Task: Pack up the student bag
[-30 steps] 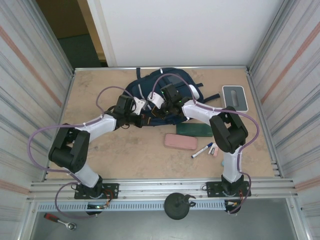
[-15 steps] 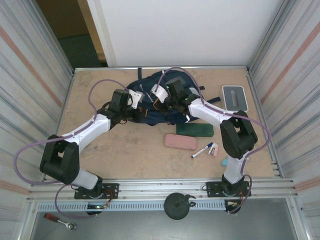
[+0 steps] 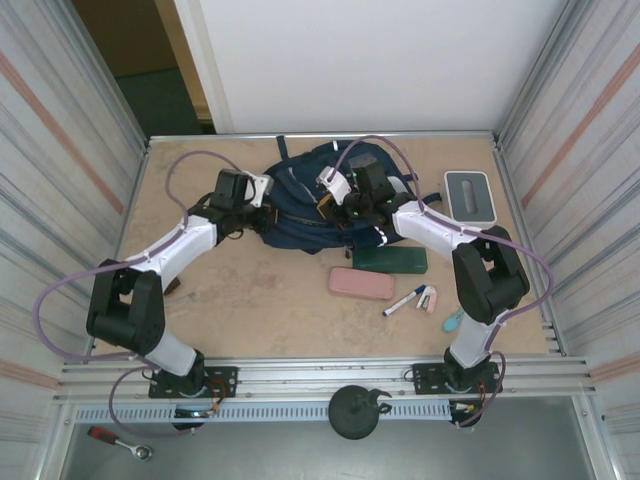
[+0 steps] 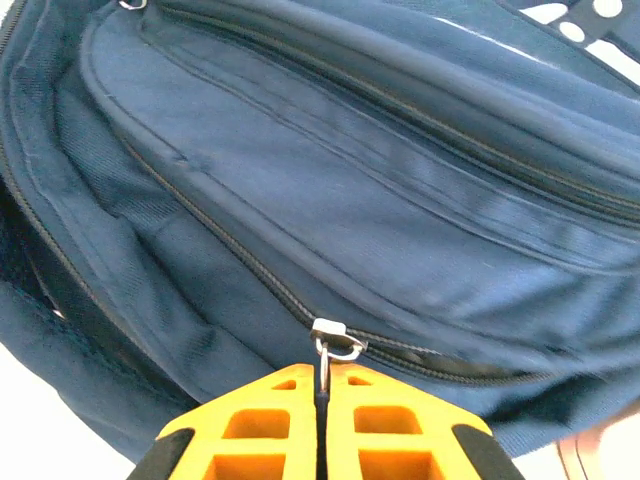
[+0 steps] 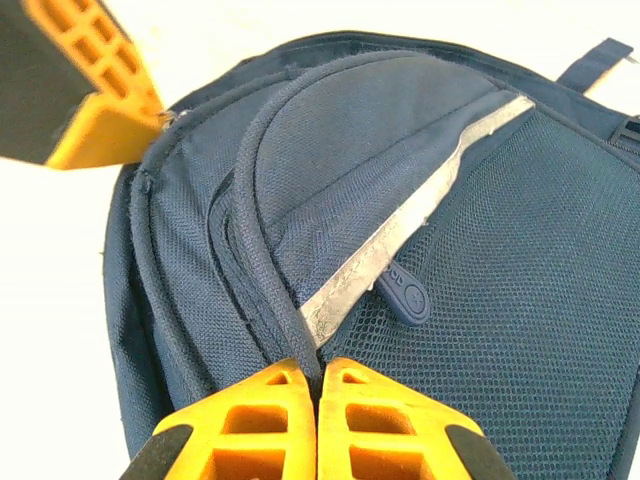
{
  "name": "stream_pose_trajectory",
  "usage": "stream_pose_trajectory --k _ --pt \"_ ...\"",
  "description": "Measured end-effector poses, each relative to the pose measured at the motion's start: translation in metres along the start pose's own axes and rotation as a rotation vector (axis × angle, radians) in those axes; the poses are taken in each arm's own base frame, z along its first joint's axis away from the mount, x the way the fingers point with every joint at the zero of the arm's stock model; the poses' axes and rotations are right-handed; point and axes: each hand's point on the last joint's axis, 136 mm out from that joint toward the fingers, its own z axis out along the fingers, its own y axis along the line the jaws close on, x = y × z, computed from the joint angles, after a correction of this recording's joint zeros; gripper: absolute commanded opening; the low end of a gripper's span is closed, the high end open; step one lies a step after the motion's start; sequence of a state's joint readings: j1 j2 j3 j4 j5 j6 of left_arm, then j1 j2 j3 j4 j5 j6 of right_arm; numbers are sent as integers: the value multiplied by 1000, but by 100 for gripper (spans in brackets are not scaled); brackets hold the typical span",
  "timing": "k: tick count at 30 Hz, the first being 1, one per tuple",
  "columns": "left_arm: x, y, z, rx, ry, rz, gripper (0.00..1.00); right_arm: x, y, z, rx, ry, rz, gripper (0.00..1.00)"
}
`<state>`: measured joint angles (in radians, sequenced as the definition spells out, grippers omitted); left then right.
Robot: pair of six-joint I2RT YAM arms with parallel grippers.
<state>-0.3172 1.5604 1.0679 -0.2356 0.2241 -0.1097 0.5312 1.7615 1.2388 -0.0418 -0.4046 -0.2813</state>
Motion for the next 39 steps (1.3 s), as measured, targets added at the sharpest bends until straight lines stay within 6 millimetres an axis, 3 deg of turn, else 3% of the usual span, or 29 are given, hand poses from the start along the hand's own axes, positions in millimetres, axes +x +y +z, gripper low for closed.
stream_pose_trajectory --k 6,10,13,15,17,23,26,28,33,37,39 --pt "-8 12 6 -8 -2 -24 0 -5 -3 -5 -49 -13 -24 0" --pt "-6 16 6 -12 -14 -46 0 -14 -6 -2 -76 17 21 32" --pt "10 28 8 -30 14 -89 0 -16 -13 -8 -56 31 111 57" --pt "19 32 10 -37 32 -112 0 -7 -19 -19 -26 37 209 67" --pt "23 32 10 -36 38 -120 0 18 -24 -40 19 59 371 72" --pt "19 30 6 -27 15 -120 0 113 -43 -94 222 138 804 69" --pt "23 26 5 -19 19 -120 0 152 -48 -94 283 193 963 64" --pt "26 23 5 -12 23 -119 0 164 -53 -86 299 218 1023 62" --pt "30 8 2 19 25 -98 0 163 -88 -52 310 251 1087 56" --pt "33 -16 1 66 37 -59 0 136 -139 -27 334 182 1062 57" --pt "37 -26 2 95 52 -46 0 124 -150 -24 337 144 1045 59"
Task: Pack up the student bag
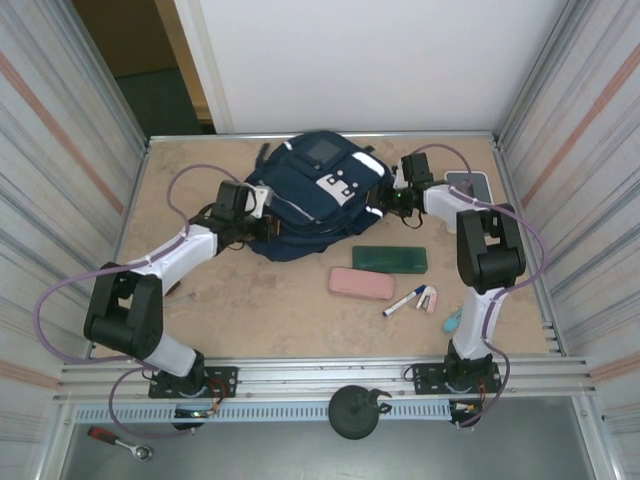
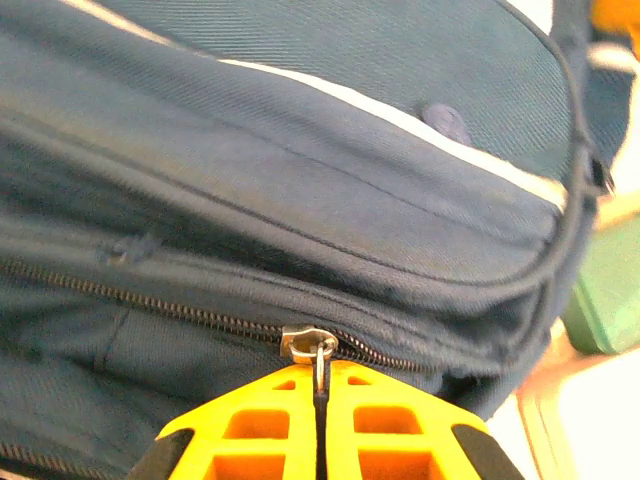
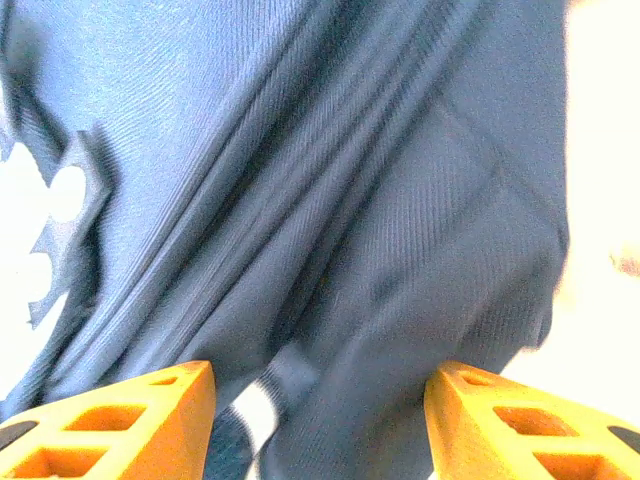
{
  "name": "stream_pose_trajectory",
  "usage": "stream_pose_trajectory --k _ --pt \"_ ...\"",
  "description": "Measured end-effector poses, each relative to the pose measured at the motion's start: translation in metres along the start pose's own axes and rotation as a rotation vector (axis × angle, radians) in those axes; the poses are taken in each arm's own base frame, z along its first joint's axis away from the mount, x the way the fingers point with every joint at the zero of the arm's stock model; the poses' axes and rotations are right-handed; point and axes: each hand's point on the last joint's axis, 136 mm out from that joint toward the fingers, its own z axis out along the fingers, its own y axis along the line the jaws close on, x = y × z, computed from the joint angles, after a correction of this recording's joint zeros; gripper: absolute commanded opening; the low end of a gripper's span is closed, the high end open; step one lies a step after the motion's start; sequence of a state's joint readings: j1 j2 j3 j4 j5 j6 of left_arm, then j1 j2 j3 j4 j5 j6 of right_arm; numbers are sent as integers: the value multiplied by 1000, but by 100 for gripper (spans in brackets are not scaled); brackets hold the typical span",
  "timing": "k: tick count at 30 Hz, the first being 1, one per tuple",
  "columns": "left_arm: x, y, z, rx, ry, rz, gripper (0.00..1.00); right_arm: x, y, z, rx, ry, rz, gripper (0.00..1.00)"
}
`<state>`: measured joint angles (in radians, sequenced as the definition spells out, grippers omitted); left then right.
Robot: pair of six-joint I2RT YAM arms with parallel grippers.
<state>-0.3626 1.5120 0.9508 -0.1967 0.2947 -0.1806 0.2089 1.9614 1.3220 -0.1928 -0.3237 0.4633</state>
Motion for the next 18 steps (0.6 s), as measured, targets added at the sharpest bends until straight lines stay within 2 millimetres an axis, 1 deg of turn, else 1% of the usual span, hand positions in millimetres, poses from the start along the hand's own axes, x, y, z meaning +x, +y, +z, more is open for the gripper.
stream_pose_trajectory --k 1,2,3,4,6,7,9,11,12,15,17,18 --pt "3 -9 2 21 11 14 0 -4 1 -1 16 6 -7 60" --pt "4 -15 3 34 14 24 0 -13 4 -2 26 -6 -23 61" --pt "6 -25 4 58 19 40 0 -28 10 -3 31 -43 -54 62" --pt "7 -35 5 86 24 55 0 -38 15 -7 33 -79 -89 62" --pt "7 -50 6 131 26 76 0 -44 24 -22 37 -135 -162 64" --pt "5 -56 5 150 23 83 0 -39 28 -31 33 -155 -208 65" --pt "2 -60 4 169 17 86 0 -14 41 -52 5 -168 -312 66" --pt "0 -61 3 184 14 85 0 16 66 -69 -59 -165 -438 65" --pt "-1 -62 2 192 12 83 0 32 84 -75 -105 -162 -512 64" --pt "-2 -62 1 205 12 81 0 68 135 -82 -236 -151 -700 61" --pt "-2 -61 0 212 12 77 0 88 158 -80 -299 -141 -793 59" --pt "-2 -60 0 213 11 74 0 97 166 -79 -320 -132 -834 58"
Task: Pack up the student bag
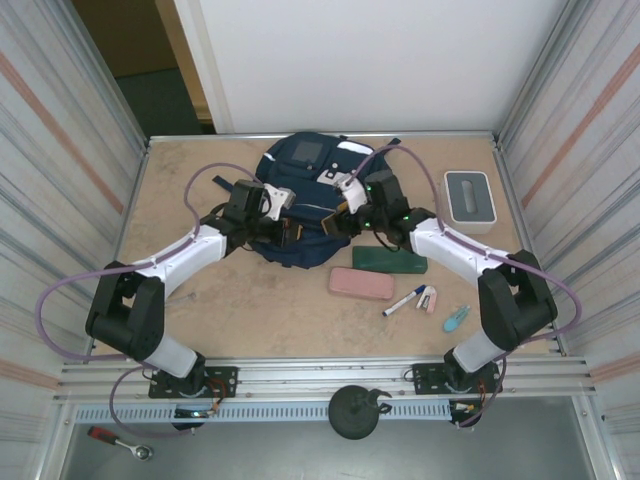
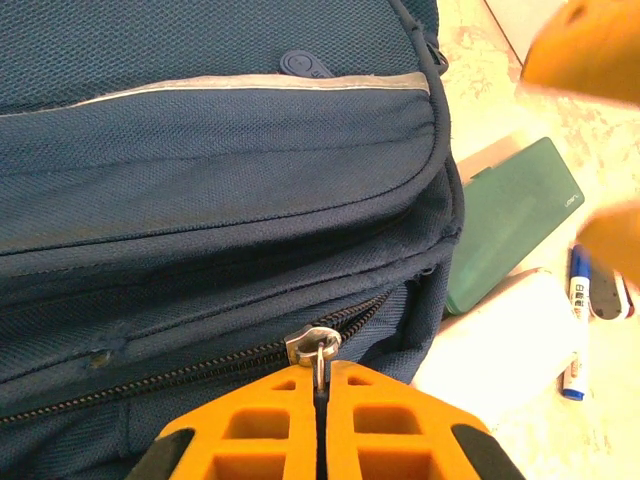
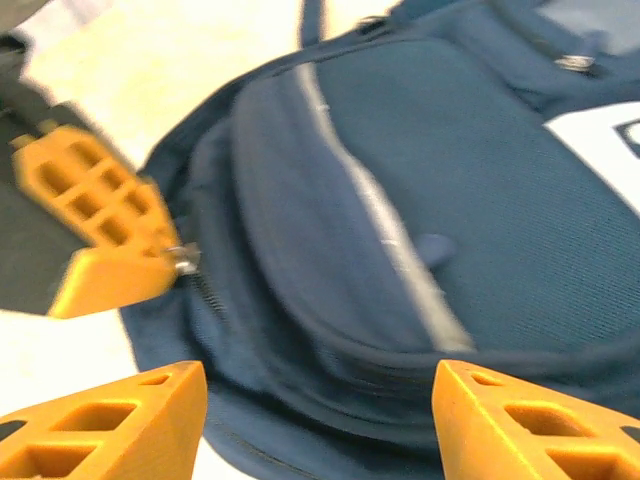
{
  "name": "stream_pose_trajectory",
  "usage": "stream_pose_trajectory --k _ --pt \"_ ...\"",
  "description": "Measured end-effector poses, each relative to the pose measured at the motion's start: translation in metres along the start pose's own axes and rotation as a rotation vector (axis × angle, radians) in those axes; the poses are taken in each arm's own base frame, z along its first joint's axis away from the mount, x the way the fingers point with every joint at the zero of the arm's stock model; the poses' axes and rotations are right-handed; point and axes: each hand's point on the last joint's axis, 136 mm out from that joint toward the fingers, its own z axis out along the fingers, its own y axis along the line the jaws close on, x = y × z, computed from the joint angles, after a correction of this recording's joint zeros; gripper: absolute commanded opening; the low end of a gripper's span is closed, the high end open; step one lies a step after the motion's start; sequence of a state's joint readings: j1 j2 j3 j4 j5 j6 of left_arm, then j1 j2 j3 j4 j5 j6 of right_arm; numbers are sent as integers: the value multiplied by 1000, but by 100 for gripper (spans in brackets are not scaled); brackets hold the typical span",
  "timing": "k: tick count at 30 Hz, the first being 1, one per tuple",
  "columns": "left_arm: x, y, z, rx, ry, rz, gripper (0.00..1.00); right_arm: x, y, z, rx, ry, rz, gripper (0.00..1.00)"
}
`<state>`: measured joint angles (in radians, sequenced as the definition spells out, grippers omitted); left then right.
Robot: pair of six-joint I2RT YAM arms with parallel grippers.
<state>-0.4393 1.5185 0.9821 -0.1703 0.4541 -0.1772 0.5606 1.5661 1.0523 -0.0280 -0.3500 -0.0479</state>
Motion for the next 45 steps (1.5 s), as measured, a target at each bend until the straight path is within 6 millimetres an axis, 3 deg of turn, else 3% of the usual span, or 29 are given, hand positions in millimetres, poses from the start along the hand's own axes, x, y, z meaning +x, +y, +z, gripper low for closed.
stream_pose_trajectory --k 4,10,17,20,27,34,37,45 --pt "-1 0 -1 10 -3 -3 0 8 23 17 -58 33 -97 56" --pt "-3 0 -3 10 -9 -4 0 17 25 38 -78 75 -151 50" --pt "-5 4 -6 1 -18 -8 0 11 18 46 -48 77 -206 11" --pt "-9 7 -10 -13 -35 -9 0 8 16 45 -27 67 -234 0" --pt "-8 29 -27 -71 -73 -52 0 16 6 20 36 47 -243 0" --pt "-3 77 -45 -219 -105 -127 0 23 -24 -12 75 6 -169 0" --pt "-5 83 -48 -236 -122 -131 0 19 -29 -17 50 -21 -118 0" --pt "-17 71 -63 -188 -195 -149 0 16 -22 -16 58 18 -59 45"
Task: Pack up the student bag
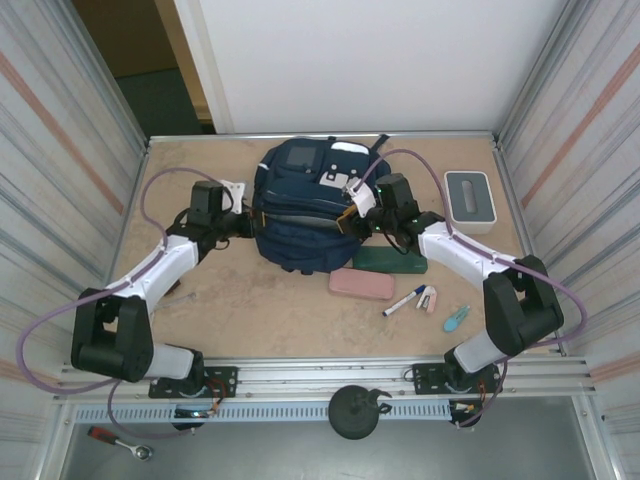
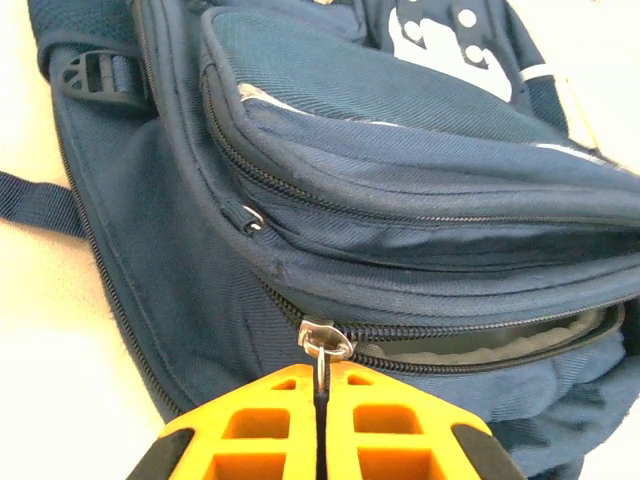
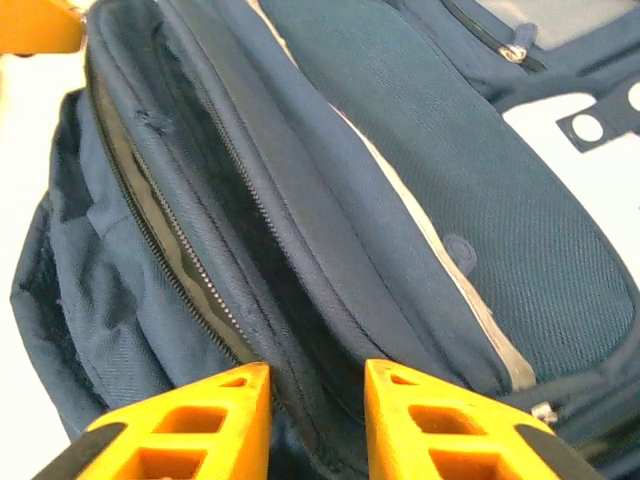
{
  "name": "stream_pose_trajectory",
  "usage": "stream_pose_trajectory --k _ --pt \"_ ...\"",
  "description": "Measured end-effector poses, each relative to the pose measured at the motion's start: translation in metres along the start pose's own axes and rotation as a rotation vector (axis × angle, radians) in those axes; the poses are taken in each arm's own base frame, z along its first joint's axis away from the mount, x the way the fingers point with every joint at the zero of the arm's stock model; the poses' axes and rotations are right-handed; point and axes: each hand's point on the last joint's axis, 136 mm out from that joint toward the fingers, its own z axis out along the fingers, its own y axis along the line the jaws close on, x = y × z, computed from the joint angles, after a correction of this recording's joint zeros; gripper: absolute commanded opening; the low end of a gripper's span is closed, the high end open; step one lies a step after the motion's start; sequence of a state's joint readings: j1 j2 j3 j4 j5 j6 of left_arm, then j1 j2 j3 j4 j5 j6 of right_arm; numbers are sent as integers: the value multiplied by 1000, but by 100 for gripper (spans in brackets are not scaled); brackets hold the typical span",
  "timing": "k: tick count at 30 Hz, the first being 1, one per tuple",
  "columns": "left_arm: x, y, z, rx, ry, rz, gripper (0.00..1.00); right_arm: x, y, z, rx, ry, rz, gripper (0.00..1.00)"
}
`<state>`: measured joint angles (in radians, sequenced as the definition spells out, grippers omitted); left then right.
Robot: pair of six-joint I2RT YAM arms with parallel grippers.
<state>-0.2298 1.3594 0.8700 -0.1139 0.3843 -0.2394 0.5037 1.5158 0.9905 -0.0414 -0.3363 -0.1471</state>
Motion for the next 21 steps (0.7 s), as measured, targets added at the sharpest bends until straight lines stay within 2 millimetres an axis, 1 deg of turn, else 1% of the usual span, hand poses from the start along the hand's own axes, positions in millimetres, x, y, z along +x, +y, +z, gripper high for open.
stream_pose_trajectory --k 2,3,4,5,6,8,11,14,17,20,21 --pt "-4 -6 -6 15 -17 -2 0 0 8 -1 4 12 -25 54" --pt "-5 -9 -7 22 -22 -1 0 -1 15 -1 1 16 -45 57" --pt "-6 -12 -8 29 -24 0 0 -5 23 0 -7 18 -67 63" --pt "-6 -16 -9 37 -24 4 0 -11 33 0 -22 15 -95 67" --pt "-5 -18 -8 42 -22 5 0 -17 40 1 -32 10 -118 68" --pt "-4 -20 -8 45 -18 4 0 -35 55 4 -57 -14 -165 73" --pt "-4 -21 -8 47 -16 5 0 -59 65 12 -76 -46 -211 74" --pt "-6 -22 -8 48 -18 7 0 -71 68 29 -86 -47 -228 72" --pt "-6 -22 -9 48 -19 7 0 -69 71 49 -104 -23 -233 69" --pt "-7 -22 -9 48 -19 7 0 -59 73 66 -119 15 -240 66" --pt "-7 -22 -9 48 -19 7 0 -54 74 71 -124 31 -242 63"
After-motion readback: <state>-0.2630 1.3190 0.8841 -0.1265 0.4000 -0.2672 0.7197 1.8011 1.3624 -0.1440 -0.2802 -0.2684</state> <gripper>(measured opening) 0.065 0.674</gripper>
